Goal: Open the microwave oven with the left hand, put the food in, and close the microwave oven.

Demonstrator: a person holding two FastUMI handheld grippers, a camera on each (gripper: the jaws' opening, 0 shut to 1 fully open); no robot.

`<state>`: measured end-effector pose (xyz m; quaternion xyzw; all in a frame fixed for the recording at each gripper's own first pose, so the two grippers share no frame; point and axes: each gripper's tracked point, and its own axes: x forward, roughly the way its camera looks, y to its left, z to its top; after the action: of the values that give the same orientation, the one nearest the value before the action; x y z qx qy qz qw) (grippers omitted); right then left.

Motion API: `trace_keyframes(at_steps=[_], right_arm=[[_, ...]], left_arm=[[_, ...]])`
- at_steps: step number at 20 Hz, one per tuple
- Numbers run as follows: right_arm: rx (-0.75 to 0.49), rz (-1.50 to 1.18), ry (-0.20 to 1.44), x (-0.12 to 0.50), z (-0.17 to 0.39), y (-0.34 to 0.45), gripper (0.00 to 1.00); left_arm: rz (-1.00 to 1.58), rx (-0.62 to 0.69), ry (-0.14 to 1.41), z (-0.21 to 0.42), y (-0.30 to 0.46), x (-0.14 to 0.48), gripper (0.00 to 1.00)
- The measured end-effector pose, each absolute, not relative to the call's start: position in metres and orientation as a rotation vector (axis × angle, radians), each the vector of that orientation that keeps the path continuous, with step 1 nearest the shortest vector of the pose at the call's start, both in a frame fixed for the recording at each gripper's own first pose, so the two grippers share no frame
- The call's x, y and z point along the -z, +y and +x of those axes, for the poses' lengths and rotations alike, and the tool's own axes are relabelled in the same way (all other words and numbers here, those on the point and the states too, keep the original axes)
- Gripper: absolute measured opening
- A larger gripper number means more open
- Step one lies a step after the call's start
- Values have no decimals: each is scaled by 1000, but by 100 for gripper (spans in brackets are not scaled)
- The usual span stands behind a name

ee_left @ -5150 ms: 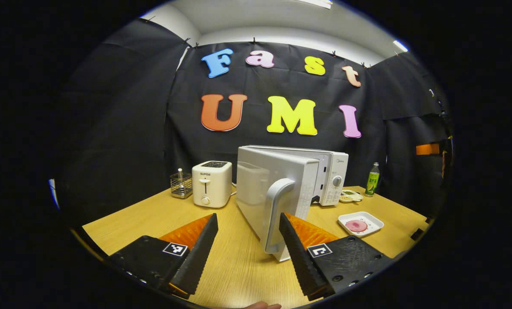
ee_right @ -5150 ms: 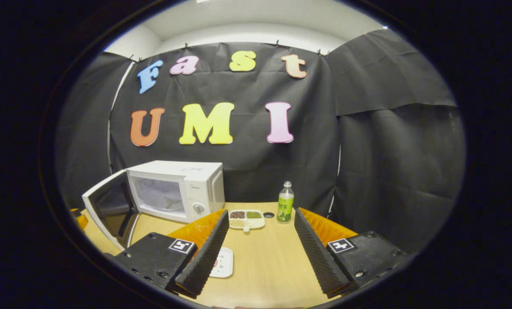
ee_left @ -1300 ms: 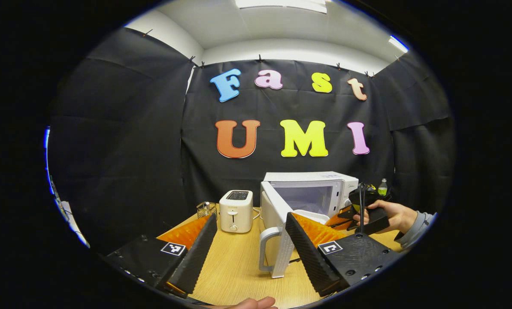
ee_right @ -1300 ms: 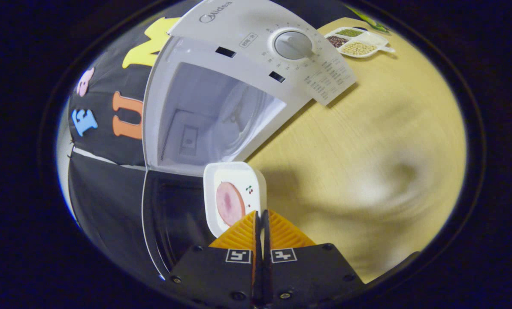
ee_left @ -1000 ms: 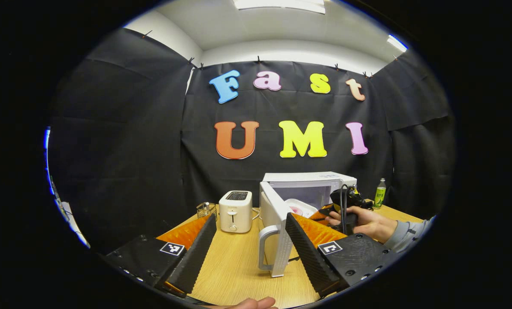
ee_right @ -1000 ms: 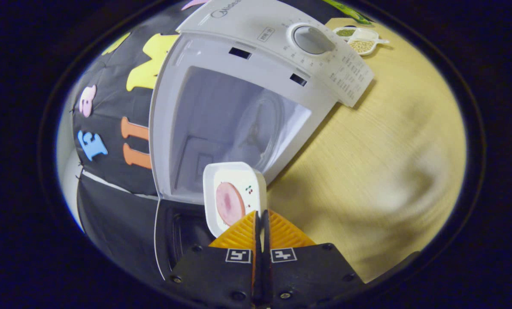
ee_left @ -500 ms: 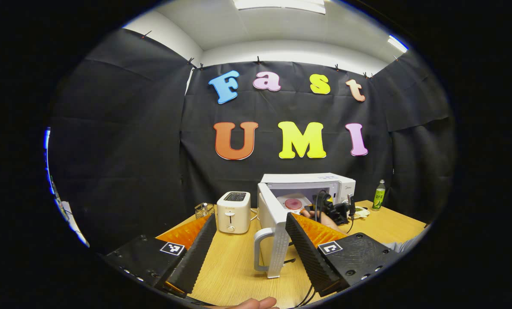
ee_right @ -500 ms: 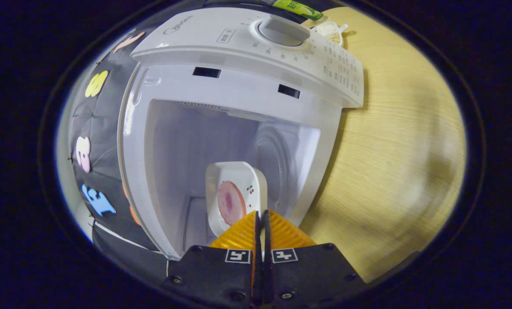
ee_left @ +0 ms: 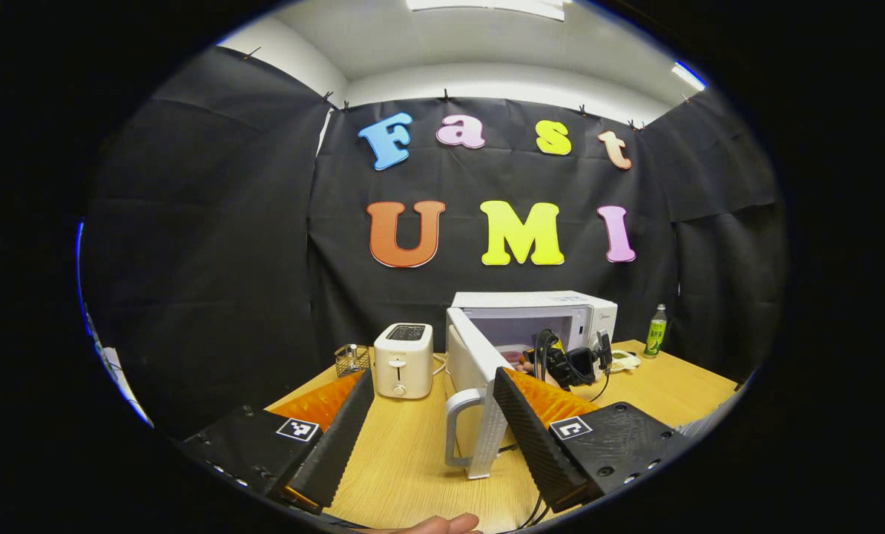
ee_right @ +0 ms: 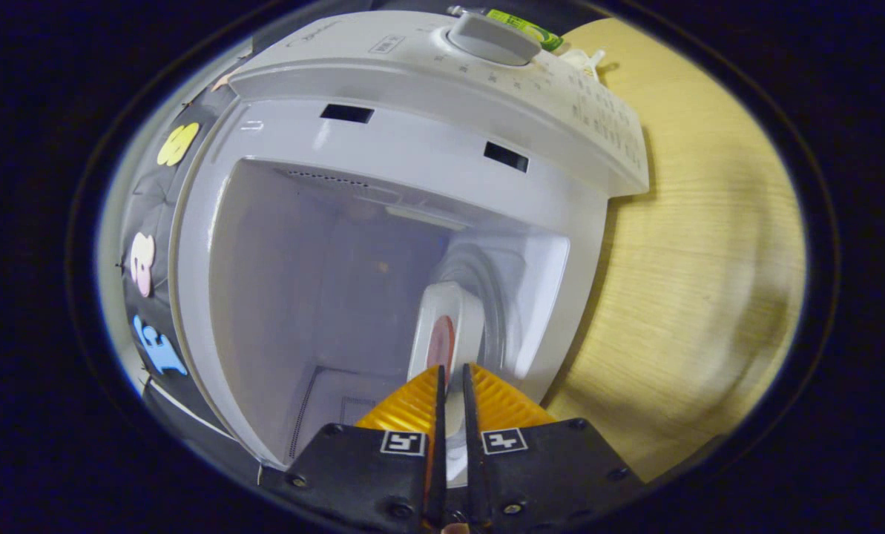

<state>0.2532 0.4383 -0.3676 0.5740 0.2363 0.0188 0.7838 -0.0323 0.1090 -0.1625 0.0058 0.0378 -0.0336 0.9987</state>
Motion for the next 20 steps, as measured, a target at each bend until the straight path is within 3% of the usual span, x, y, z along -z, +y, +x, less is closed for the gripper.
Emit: trace_keyframes(at_steps=[2,3,5,6,8,9,17,18,19,20], right_arm=[[-68,1153,501,367,256,440,2],[-91,1107,500,364,255,440,24],[-153,1022,467,356,252,439,30],[-195,972,433,345,249,438,46],[-182,776,397,344,239,422,92],[-202,700,375,337,236,422,99],[-320,136,203,290,198,388,100],[-319,80,171,279,192,380,89],[-329,38,138,268,185,375,100],[-345,17,123,257,178,371,100]], left_arm=[[-3,63,79,-36,113,163,97],[-13,62,76,-38,114,163,97],[-24,60,69,-42,117,162,97],[-19,55,66,-45,118,163,97],[-1,37,63,-47,123,165,97],[9,32,62,-48,123,166,97],[5,-16,100,-42,132,184,97],[-13,-1,106,-43,129,187,97],[-31,18,106,-43,125,188,88],[-46,30,100,-42,124,188,96]])
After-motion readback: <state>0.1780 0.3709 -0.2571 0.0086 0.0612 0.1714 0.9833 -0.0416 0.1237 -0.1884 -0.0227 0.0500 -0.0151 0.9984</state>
